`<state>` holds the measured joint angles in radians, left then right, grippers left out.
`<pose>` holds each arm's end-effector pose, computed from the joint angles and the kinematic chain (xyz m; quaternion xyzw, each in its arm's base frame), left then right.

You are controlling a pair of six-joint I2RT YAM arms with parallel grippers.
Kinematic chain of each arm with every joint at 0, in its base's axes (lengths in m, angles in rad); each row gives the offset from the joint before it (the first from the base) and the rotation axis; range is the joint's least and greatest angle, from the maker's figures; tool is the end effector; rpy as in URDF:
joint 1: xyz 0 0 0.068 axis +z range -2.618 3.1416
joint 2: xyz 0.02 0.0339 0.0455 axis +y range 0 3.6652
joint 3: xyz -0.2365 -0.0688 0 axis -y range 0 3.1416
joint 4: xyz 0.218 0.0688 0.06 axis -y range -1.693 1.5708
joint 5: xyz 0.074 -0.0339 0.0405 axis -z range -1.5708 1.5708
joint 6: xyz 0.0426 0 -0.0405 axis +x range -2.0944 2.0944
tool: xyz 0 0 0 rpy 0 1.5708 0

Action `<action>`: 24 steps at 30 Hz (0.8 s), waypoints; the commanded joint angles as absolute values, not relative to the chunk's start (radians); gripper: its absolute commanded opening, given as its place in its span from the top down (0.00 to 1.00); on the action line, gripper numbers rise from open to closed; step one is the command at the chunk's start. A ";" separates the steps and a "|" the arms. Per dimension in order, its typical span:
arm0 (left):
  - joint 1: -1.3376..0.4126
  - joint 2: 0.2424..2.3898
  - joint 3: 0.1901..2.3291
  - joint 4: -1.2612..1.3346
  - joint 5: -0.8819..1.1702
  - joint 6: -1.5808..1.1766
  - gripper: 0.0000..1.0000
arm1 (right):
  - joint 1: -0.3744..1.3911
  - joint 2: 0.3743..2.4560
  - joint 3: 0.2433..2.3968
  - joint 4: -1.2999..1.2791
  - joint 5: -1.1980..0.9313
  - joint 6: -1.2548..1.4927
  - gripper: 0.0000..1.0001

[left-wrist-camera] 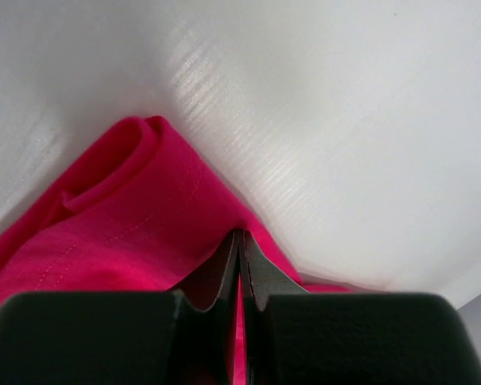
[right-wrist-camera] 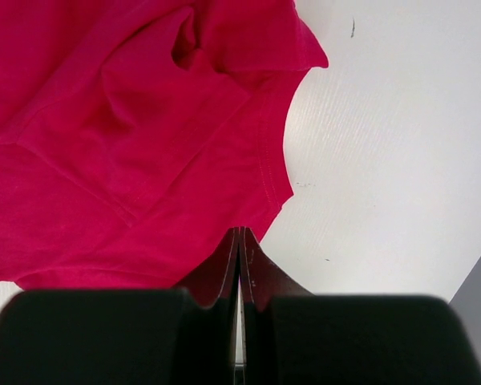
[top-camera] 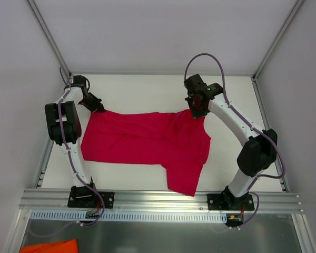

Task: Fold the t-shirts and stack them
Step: Fold the flattened tshirt in 1/3 of the way

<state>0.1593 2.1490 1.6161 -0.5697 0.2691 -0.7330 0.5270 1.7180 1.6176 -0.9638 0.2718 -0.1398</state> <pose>0.4159 0.0554 0.1498 -0.3879 0.8830 -0.1902 0.1836 0.2939 0.1578 0.2847 -0.2818 0.9175 -0.0809 0.2689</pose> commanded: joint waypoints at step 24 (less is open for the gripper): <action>0.204 2.172 1.782 -0.862 0.095 -0.724 1.00 | 0.506 1.577 1.621 -0.979 0.295 -0.155 0.99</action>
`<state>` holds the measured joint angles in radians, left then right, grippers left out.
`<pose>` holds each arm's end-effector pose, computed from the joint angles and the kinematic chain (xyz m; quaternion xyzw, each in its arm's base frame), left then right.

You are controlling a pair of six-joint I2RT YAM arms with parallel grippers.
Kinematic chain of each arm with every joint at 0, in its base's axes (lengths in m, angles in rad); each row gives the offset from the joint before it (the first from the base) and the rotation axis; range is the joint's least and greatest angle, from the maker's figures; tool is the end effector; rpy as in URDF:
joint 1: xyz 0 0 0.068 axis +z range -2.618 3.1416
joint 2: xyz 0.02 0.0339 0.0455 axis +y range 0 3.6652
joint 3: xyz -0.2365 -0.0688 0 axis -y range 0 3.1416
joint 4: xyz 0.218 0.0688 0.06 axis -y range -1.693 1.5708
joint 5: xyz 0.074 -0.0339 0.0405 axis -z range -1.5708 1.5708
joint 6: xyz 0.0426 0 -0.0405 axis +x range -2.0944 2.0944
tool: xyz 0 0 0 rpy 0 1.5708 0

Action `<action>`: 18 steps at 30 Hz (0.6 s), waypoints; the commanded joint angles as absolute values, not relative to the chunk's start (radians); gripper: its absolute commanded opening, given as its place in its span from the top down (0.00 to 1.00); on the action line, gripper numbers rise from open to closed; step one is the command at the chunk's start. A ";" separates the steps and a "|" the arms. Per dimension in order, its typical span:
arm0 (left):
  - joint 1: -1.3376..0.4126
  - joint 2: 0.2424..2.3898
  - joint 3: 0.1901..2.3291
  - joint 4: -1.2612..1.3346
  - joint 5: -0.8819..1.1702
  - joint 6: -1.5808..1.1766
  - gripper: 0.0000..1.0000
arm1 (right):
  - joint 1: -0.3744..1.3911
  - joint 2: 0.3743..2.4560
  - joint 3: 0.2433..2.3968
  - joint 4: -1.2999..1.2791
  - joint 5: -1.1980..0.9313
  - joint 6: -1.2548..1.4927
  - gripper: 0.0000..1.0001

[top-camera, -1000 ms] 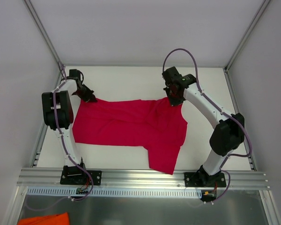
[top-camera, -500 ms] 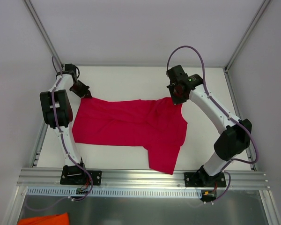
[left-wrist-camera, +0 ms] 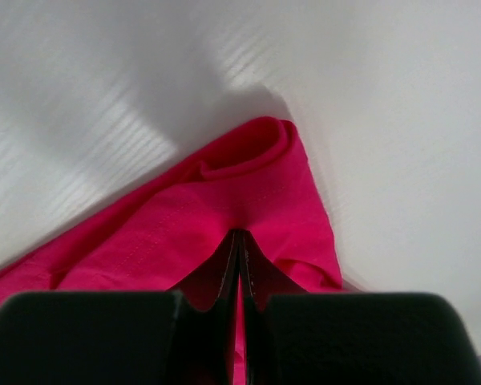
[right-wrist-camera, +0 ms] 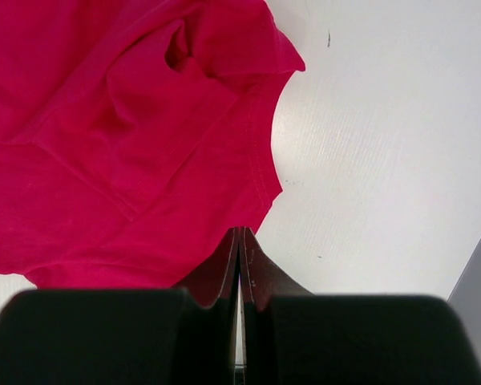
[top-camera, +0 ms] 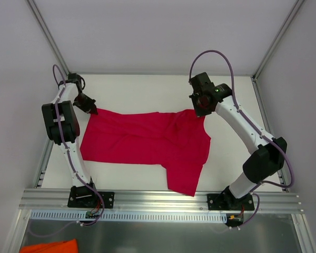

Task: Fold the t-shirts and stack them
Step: Fold the flattened tshirt in 1/3 of the way

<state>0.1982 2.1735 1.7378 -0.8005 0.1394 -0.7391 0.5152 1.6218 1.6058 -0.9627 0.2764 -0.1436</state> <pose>0.4082 0.0759 0.1610 -0.4339 0.8828 -0.1106 0.1417 0.2800 0.1452 0.3108 -0.2684 0.9094 -0.0761 0.3083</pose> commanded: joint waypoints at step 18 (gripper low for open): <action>0.224 2.091 1.761 -0.738 0.141 -0.704 1.00 | 0.506 1.483 1.629 -0.991 0.278 -0.156 0.99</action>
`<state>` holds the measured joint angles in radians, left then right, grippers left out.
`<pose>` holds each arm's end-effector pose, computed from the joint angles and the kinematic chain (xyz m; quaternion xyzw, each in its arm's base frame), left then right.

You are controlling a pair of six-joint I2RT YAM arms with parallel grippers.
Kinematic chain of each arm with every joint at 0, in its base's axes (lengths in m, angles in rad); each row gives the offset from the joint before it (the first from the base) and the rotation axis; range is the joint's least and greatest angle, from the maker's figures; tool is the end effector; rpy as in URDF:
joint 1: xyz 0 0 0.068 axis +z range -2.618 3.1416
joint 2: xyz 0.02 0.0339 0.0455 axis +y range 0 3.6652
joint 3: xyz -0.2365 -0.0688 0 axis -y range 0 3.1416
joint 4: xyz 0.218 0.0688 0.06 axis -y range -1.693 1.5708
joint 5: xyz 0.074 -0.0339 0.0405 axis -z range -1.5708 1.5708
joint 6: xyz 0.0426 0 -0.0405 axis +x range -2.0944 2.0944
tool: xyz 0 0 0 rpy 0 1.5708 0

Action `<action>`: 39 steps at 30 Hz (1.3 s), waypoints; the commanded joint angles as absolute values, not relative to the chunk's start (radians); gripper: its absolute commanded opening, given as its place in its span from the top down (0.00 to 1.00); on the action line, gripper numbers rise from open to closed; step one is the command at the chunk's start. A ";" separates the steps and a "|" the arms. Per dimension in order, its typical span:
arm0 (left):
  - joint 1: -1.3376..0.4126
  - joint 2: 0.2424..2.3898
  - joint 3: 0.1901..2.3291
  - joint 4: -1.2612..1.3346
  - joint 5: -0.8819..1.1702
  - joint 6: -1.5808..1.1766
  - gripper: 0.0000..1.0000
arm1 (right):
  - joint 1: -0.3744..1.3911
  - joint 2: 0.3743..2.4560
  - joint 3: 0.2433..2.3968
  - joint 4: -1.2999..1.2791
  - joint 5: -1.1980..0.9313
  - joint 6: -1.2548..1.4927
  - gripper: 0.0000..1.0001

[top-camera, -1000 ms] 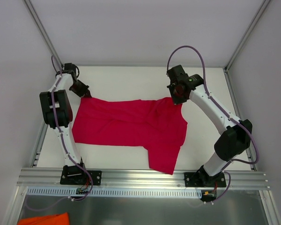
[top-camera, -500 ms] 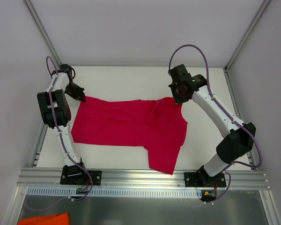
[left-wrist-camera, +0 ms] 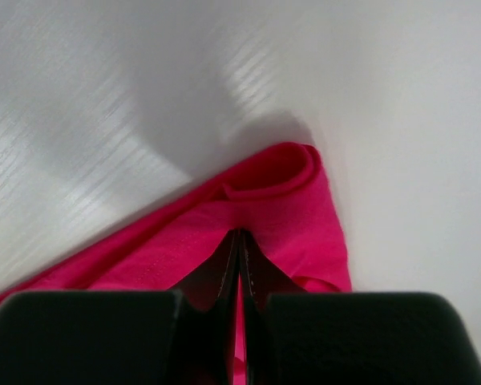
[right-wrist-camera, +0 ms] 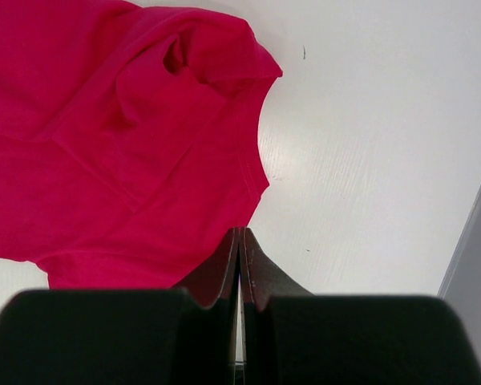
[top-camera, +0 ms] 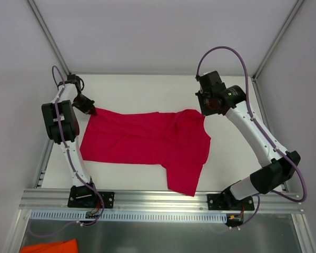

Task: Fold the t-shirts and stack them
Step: Fold the flattened tshirt in 1/3 of the way

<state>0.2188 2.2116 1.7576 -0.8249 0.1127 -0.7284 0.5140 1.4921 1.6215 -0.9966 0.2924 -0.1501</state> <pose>0.4082 0.0859 0.1500 -0.4432 0.8828 -0.0905 0.1265 0.2534 0.1290 0.3494 -0.2553 0.8944 -0.0728 0.3600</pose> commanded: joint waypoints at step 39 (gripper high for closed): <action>-0.167 2.085 1.465 -0.537 0.371 -0.592 1.00 | 0.509 1.491 1.672 -1.025 0.221 -0.144 0.99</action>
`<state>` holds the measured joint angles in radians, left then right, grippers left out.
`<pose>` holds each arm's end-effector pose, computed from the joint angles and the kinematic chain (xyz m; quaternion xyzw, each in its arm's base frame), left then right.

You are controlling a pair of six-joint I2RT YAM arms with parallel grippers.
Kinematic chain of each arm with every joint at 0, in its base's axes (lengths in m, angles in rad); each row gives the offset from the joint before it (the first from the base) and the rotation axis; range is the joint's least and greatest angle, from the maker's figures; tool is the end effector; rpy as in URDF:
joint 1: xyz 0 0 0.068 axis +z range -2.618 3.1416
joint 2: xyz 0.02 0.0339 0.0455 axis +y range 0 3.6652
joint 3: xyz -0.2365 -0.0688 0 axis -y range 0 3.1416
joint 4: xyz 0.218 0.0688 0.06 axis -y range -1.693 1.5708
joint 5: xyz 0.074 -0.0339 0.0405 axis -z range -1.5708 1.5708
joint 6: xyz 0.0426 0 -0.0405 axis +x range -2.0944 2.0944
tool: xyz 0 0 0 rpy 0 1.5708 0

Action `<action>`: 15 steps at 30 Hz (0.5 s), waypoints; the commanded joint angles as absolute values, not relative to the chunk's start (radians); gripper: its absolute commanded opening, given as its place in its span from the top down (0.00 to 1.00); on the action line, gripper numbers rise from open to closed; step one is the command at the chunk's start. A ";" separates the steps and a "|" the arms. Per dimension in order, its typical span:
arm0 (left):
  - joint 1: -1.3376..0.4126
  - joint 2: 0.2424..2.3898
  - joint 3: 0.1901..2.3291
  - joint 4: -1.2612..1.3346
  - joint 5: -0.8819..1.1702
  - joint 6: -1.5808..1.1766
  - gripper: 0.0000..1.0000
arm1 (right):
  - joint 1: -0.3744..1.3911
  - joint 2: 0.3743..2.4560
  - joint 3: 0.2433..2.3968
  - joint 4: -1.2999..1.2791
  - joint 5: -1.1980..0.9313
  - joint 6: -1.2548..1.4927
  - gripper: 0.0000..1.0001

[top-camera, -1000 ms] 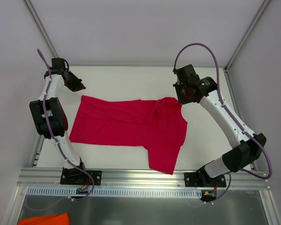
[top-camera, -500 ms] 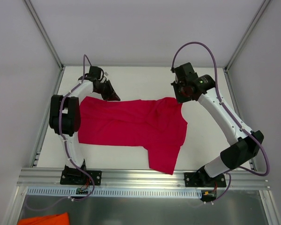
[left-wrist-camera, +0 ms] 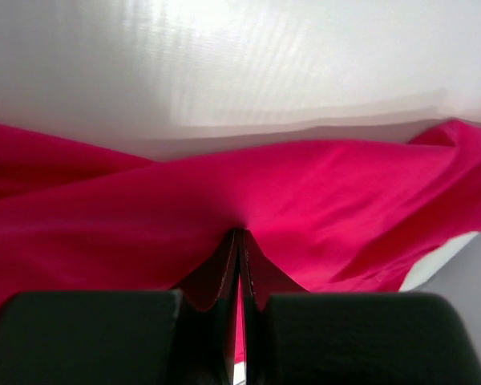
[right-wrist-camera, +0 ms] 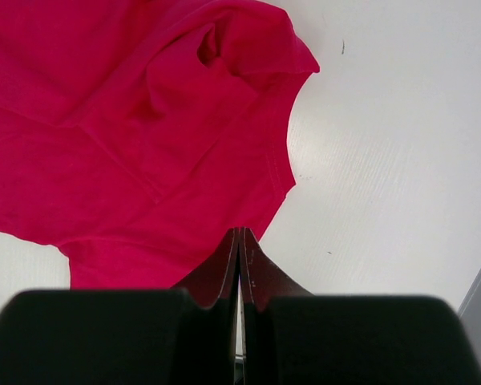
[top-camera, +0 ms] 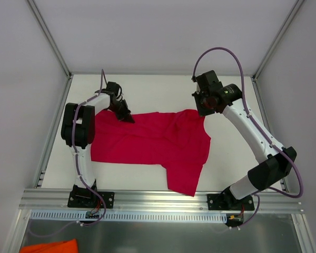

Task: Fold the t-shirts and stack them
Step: Fold the flattened tshirt in 1/3 of the way

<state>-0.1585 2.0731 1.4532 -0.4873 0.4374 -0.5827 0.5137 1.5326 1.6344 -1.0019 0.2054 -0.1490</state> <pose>0.3887 -0.0804 0.1423 -0.1513 0.9393 -0.2780 0.1326 0.2600 0.1367 0.3410 -0.2737 0.8992 -0.0358 0.3395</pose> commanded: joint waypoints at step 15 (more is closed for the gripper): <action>-0.164 2.204 1.615 -0.692 0.261 -0.620 1.00 | 0.509 1.431 1.689 -1.061 0.276 -0.161 0.99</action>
<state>-0.1608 2.1620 1.5799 -0.6449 0.3546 -0.6044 0.5137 1.4773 1.6482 -1.0351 0.2432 -0.1501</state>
